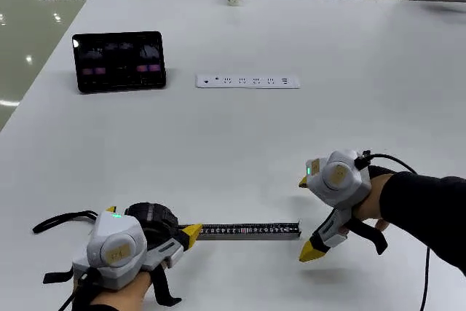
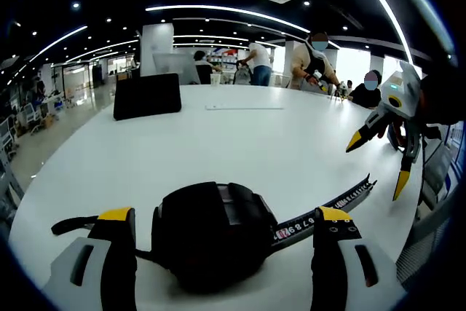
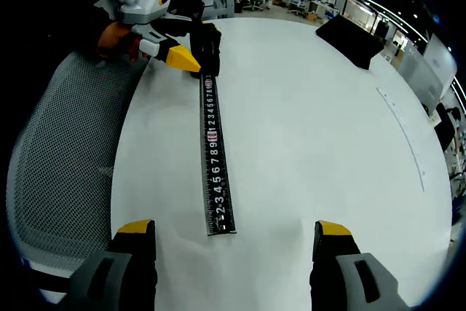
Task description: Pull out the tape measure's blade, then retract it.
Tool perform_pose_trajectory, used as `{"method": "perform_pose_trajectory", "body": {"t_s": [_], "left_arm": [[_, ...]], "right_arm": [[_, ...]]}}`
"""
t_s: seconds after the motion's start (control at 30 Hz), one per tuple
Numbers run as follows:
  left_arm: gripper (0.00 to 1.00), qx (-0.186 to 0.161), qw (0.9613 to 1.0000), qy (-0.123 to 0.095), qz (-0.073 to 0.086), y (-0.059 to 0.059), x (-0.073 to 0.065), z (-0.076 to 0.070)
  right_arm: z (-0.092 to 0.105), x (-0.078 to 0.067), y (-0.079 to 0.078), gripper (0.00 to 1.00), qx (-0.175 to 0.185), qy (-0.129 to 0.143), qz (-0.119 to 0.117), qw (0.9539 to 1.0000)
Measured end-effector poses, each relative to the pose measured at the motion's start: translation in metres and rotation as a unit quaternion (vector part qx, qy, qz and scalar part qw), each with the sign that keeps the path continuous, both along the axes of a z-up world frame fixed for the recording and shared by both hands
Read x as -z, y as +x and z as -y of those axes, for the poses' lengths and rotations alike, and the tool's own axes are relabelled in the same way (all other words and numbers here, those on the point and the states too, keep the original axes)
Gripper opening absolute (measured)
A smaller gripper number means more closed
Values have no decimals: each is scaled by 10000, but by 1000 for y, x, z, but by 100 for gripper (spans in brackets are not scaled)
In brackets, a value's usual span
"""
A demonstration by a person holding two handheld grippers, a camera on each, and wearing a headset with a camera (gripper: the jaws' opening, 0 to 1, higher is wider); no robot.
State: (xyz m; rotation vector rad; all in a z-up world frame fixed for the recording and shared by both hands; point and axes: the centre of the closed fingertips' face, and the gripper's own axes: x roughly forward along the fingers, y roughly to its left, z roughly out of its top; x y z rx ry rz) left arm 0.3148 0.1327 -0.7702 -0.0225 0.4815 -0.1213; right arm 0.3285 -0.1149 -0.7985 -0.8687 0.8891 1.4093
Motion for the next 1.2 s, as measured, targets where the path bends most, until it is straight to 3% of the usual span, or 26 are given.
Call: {"method": "perform_pose_trajectory", "body": {"t_s": [0.13,0.23,0.33,0.53,0.63,0.9,1.2], "left_arm": [[99,-80,9999,4,109,2,-5,-4],[99,-81,9999,-12,98,1,-4,-4],[99,-84,9999,-26,88,0,-3,-3],[99,-69,9999,4,105,0,-4,-3],[99,-113,9998,-129,101,-1,-4,-3],[99,-173,9997,-165,103,0,-2,-6],[99,-271,9994,-178,114,1,-2,-9]], "right_arm": [[-6,0,2,76,-43,56,31,10000],[-6,1,0,66,-51,31,-30,10000],[-5,5,-4,55,-301,-46,24,9995],[-4,8,-4,44,-245,-140,-11,9996],[-5,7,-3,39,-232,-119,35,9997],[1,12,-13,23,-463,-268,10,9986],[1,12,-8,15,-346,-324,135,9988]]}}
